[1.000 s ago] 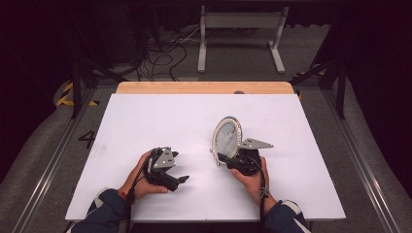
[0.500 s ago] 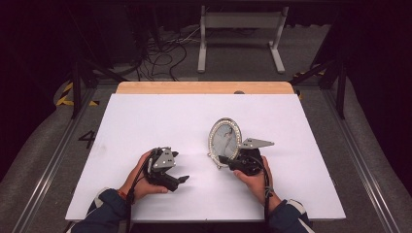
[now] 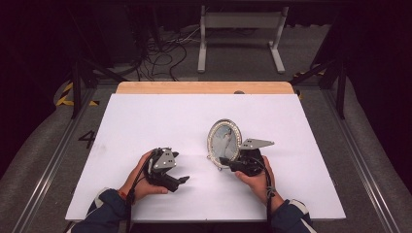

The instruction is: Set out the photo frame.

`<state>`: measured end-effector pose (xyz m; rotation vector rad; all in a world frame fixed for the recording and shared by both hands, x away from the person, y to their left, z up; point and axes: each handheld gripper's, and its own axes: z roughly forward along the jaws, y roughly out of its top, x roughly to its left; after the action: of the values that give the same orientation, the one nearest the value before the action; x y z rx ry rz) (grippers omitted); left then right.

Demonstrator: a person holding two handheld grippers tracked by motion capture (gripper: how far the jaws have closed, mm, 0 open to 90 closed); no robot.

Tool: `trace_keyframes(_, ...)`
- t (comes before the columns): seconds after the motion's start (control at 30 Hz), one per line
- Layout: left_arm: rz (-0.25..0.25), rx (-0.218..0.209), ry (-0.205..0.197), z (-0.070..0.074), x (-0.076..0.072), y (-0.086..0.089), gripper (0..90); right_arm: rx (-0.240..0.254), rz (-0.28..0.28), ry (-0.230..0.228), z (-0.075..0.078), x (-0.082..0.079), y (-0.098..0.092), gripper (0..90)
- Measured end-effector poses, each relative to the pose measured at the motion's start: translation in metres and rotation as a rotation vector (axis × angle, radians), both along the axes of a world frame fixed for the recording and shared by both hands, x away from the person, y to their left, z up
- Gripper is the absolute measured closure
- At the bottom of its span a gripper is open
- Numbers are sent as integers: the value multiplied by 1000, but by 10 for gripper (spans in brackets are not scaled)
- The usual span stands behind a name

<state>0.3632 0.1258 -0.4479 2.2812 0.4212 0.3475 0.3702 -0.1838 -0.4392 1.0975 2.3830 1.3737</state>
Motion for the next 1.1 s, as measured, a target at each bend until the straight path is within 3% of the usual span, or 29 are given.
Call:
trace_keyframes(0.13,-2,1,1,0,0,0,123,1,-18,-10,-2,0,2,668)
trace_keyframes(0.6,-6,16,5,-2,0,-2,124,33,-49,-29,-11,0,9,763)
trace_keyframes(1.1,-19,28,20,-6,2,-6,125,31,39,28,-6,8,-2,797)
